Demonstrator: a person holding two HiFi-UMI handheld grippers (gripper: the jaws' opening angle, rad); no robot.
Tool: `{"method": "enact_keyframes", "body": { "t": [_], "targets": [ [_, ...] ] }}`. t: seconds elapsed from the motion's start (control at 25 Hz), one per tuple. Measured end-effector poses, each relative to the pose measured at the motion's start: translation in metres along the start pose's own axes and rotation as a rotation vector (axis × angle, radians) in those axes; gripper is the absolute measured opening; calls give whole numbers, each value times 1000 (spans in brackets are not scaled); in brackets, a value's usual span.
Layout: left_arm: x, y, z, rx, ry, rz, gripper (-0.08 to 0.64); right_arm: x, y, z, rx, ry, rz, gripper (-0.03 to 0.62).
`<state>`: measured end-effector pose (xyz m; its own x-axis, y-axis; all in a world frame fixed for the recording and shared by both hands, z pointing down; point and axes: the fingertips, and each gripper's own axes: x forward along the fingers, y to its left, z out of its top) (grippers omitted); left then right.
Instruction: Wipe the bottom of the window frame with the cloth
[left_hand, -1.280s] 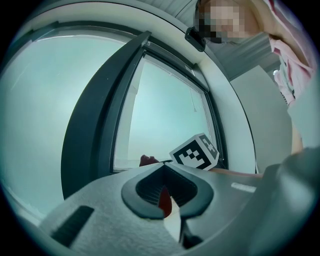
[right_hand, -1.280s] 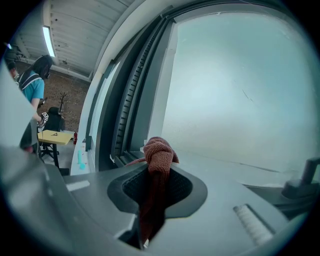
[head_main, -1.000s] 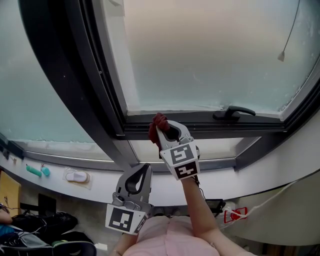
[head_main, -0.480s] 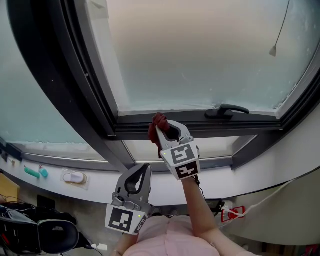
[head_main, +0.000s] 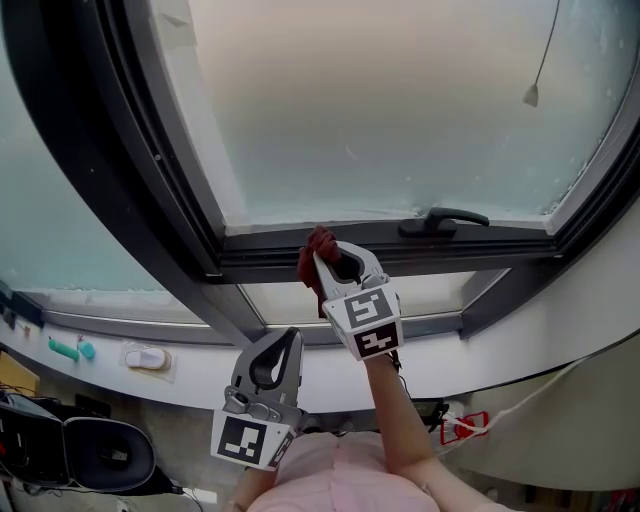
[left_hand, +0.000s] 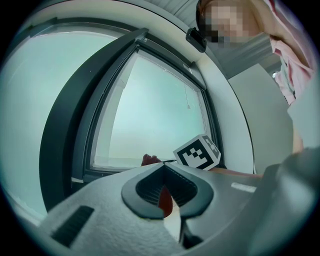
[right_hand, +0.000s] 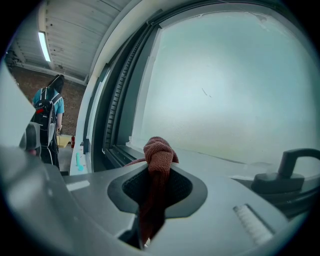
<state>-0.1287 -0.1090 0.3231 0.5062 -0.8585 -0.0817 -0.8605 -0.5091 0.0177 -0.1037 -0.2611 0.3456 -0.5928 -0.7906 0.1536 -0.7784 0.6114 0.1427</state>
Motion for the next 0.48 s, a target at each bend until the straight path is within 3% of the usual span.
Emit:
{"method": "enact_keyframes", "body": {
  "t": [0.48],
  "targets": [
    [11,-13,-3,2,7,-27,-2,-10,-15,-4,7,-10,-11,67]
  ]
}}
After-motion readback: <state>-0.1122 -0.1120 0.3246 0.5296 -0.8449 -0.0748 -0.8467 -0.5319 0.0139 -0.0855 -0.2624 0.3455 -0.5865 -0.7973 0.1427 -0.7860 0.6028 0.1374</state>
